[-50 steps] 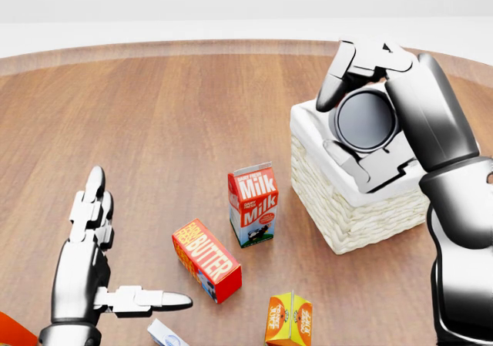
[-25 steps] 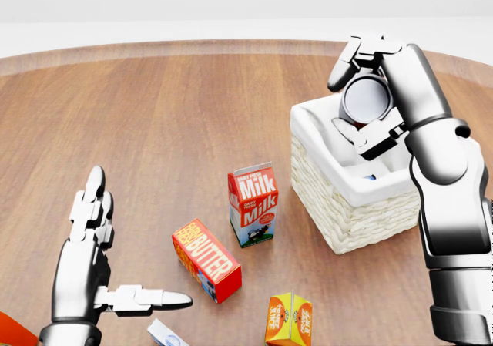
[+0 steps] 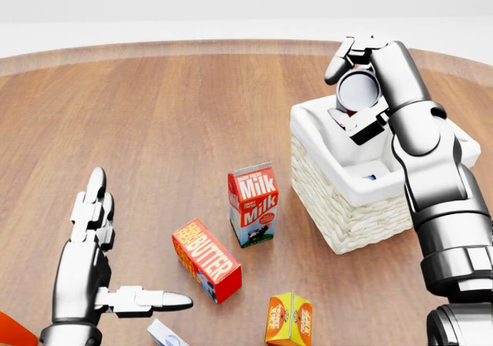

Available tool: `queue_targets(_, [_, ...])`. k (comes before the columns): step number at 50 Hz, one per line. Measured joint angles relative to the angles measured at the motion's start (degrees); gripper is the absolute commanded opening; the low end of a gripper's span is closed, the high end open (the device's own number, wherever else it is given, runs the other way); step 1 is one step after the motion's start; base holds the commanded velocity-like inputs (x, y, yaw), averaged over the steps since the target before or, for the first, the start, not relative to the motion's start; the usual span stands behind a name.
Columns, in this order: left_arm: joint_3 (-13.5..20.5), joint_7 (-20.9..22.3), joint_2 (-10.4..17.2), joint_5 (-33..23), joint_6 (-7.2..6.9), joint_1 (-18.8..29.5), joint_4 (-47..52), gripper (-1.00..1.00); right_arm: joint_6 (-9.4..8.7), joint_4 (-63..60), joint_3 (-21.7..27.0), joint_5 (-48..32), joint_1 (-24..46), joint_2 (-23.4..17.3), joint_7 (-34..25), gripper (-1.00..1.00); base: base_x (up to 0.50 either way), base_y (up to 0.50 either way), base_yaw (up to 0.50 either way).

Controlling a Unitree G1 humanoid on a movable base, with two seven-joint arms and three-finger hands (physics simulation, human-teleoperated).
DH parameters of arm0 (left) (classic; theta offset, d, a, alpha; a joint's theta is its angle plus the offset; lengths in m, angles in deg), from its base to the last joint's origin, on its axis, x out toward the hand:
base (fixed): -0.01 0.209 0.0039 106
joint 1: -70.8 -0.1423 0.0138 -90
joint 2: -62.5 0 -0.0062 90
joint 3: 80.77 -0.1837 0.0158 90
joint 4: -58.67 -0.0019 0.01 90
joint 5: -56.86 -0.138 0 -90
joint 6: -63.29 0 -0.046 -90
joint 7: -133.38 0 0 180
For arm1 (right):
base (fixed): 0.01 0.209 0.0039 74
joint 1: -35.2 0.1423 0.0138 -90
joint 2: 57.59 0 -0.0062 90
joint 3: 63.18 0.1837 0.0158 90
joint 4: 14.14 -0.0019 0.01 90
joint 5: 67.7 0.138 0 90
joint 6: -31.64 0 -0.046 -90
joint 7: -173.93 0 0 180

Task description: Pick up the alphabet soup and the tomato sauce, and put them in the basket.

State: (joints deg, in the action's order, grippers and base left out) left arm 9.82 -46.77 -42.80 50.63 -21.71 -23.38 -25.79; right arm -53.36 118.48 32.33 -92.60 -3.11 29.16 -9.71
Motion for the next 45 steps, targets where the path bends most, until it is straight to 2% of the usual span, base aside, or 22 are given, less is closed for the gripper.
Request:
queue_targets(20, [-0.02, 0.16, 0.01, -0.02, 0.00, -0.06, 0.25, 1.00, 0.00, 21.19, -1.84, -2.79, 7.56, -0.83, 6.86, -1.00, 0.00, 0.00, 0.00])
queue_targets(45, [0.00, 0.13, -0.01, 0.01, 0.00, 0.05, 0.70, 1.00, 0.00, 29.65, -1.57, -5.44, 11.78, -0.92, 9.13, -1.00, 0.00, 0.00, 0.00])
